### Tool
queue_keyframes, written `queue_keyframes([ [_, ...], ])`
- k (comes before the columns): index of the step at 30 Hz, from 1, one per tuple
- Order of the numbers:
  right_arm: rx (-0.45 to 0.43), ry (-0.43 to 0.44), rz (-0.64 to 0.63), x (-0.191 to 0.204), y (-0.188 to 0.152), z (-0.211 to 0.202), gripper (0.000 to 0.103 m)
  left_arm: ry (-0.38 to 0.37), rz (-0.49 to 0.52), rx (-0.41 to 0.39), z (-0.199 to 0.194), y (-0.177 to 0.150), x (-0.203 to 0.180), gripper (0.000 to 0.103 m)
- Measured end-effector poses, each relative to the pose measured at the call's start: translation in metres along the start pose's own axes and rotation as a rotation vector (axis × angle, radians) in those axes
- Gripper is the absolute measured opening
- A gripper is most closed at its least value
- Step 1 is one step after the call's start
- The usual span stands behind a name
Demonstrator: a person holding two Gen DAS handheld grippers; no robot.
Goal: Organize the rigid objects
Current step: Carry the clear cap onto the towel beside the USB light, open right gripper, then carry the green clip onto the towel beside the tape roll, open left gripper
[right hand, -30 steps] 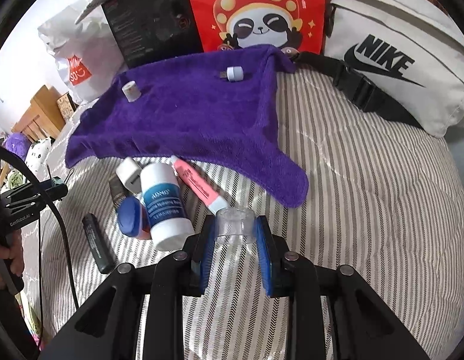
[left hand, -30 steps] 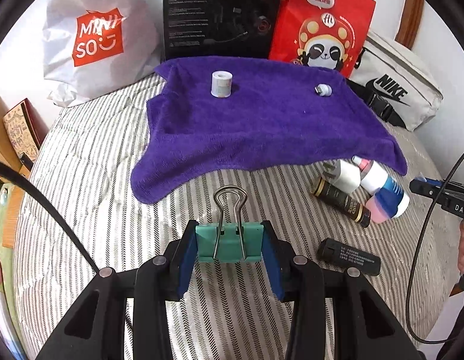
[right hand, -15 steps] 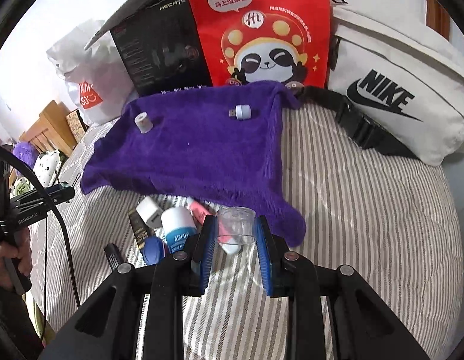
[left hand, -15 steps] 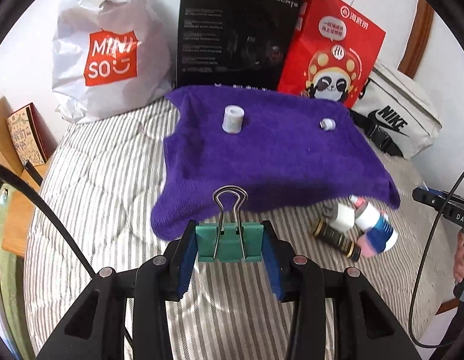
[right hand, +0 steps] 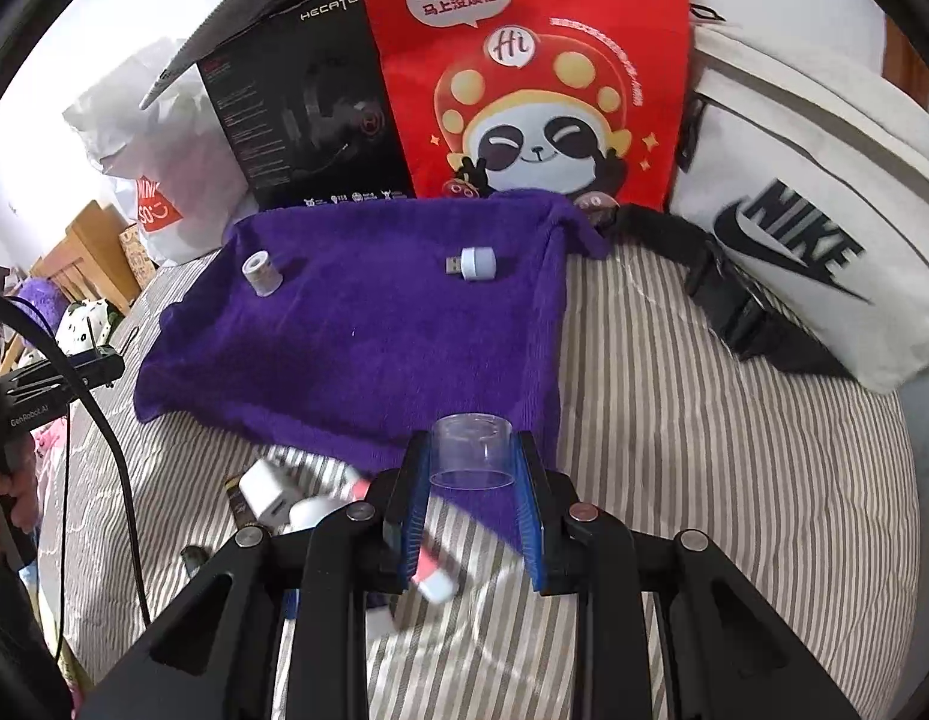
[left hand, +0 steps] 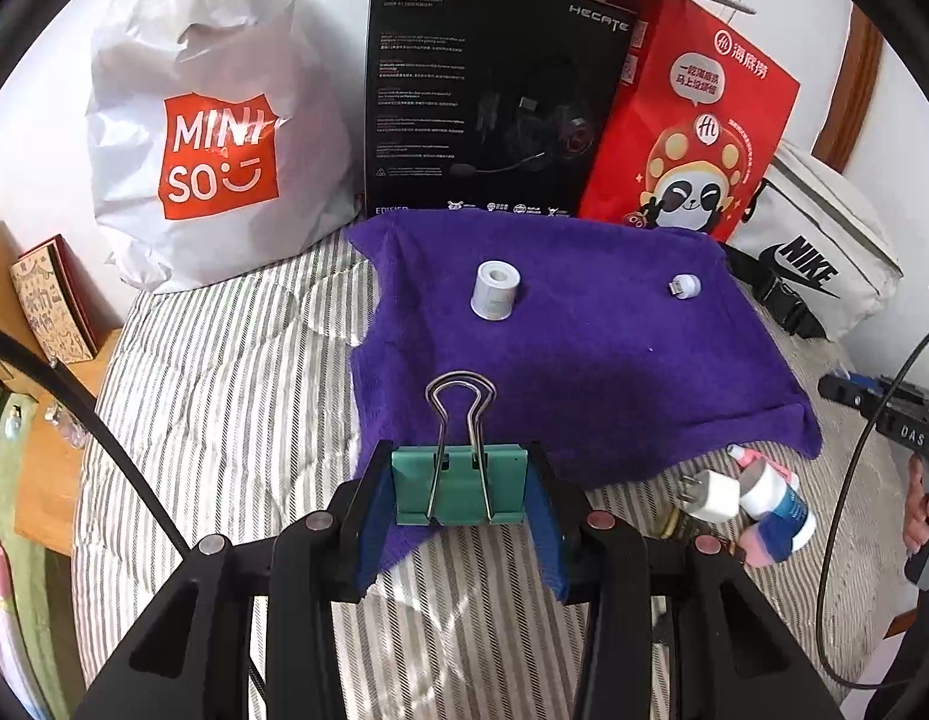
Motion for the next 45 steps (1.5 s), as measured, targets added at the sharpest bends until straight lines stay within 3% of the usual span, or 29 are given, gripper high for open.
queue_keyframes([
  [19, 0.028, -0.016, -0.06, 0.025, 0.058, 0.098, 0.027, 0.0, -0.025, 0.027, 0.029, 0.01, 0.022, 0.039],
  [28, 0.076, -0.057, -0.036, 0.017, 0.07, 0.128, 0.027, -0.017, -0.028, 0.036, 0.042, 0.015, 0.026, 0.039],
  [34, 0.06, -0.061, -0.069, 0.02, 0.07, 0.13, 0.027, -0.019, -0.021, 0.038, 0.046, 0.018, 0.025, 0.039],
  [36, 0.058, -0.059, -0.078, 0.021, 0.068, 0.13, 0.029, -0.018, -0.022, 0.038, 0.047, 0.019, 0.025, 0.039],
  [41, 0.075, -0.022, -0.086, 0.027, 0.063, 0.126, 0.046, -0.028, -0.014, 0.035, 0.046, 0.021, 0.02, 0.039],
  [45, 0.067, -0.022, -0.067, 0.026, 0.062, 0.118, 0.05, -0.041, -0.007, 0.033, 0.048, 0.024, 0.016, 0.039],
])
Point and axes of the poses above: each gripper's, at about its wrist camera, not at the fingertips, and z roughly the way its jaws point, x to its left, y to its top, the point moved 6 cm from there along z, roughly the way its jaws point, and after that the axes turned 13 degrees about z, right-handed, at the moved point
